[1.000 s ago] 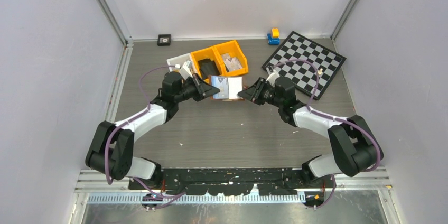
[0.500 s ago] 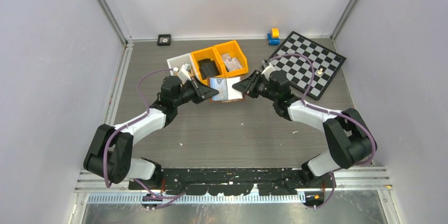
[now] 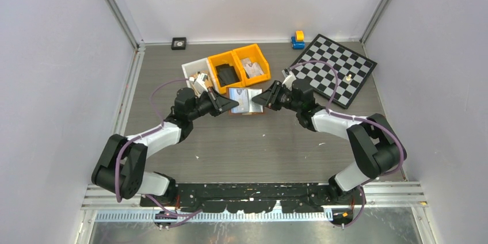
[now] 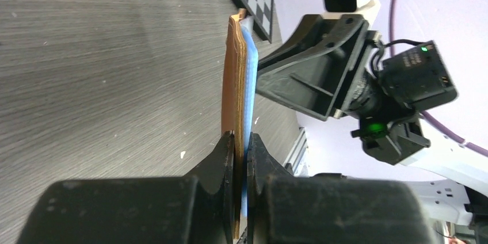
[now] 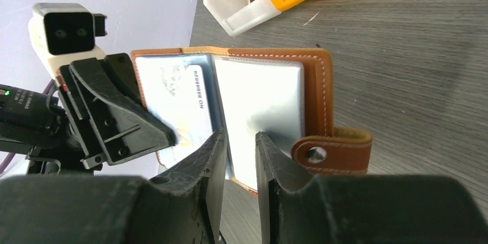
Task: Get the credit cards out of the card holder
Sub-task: Remove the credit card from the card holder, then place the credit card in the storage box.
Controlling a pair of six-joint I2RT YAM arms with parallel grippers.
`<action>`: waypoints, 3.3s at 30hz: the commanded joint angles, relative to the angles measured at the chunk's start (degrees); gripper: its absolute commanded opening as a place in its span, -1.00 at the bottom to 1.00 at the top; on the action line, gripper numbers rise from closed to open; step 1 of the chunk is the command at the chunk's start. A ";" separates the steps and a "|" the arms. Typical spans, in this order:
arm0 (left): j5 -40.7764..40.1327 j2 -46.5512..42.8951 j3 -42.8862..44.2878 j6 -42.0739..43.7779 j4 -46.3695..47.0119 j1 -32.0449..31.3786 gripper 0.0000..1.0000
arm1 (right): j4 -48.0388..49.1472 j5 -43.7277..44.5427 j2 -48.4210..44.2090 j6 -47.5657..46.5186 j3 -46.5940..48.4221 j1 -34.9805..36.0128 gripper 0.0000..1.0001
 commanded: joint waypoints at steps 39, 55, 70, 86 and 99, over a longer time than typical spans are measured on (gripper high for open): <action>12.18 11.64 0.92 -15.79 30.35 2.28 -0.76 | 28.40 -13.00 5.23 16.17 -1.42 -1.01 -0.99; 11.57 10.25 -0.02 -15.51 30.31 3.28 -0.94 | 30.29 -11.57 5.45 18.80 -3.40 -4.02 -0.99; 11.57 9.71 -1.03 -16.32 34.73 3.28 -1.00 | 35.29 -14.39 8.49 21.08 -1.52 -1.15 -0.47; 6.10 2.56 -4.26 -11.52 23.29 6.68 -1.00 | 34.07 -11.88 7.90 20.65 -3.72 -5.50 -0.99; -13.79 -12.64 -0.65 5.72 -15.15 6.71 -1.00 | -12.22 1.19 4.29 -12.00 14.98 -6.50 -0.99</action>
